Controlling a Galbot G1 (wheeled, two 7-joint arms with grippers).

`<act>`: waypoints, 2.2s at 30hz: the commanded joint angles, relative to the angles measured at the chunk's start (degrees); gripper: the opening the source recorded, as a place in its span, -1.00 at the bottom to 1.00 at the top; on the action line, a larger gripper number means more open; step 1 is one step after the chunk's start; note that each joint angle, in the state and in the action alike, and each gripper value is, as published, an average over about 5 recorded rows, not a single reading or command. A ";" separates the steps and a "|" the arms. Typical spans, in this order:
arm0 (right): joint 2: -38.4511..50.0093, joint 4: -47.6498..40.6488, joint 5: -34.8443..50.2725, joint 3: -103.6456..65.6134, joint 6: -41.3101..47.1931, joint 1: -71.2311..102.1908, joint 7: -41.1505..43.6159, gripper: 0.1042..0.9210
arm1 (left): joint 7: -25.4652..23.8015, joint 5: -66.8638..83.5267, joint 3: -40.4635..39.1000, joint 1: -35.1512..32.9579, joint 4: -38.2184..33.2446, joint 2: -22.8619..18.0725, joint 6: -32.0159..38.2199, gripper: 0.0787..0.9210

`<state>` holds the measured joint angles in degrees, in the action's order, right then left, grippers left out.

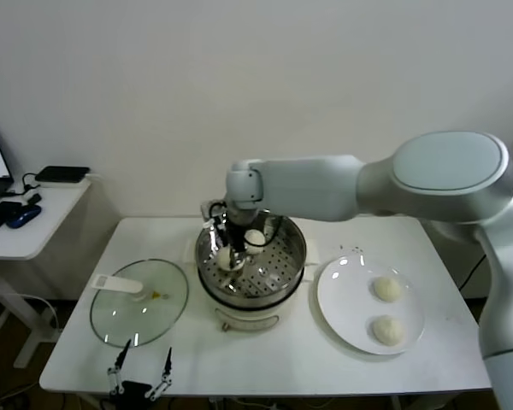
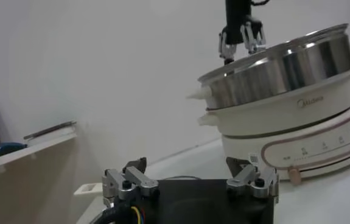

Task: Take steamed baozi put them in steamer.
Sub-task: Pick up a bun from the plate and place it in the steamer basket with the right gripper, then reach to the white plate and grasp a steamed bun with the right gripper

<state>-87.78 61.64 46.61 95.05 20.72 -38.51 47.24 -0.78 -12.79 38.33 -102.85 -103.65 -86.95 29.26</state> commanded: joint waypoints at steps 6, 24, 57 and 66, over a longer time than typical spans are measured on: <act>1.34 1.59 1.34 -0.18 -1.41 -1.53 0.17 0.58 | 0.00 -0.13 0.16 -0.23 -0.17 -0.01 0.23 0.77; 30.73 27.49 2.54 21.59 -10.36 -28.85 12.34 0.76 | -0.09 -1.25 -0.46 -0.40 0.18 0.09 0.32 0.77; 53.66 20.83 -26.78 3.29 -6.55 10.63 3.35 0.76 | 0.17 -2.58 0.41 -0.46 2.32 -1.05 0.91 0.77; 52.37 18.35 -27.22 0.96 -6.76 12.80 3.65 0.76 | 0.19 -2.68 0.52 -0.08 2.82 -1.08 0.88 0.77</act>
<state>-36.74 82.22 21.64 100.17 13.90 -31.61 51.09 -0.60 -15.44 38.81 -103.06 -101.00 -88.03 30.16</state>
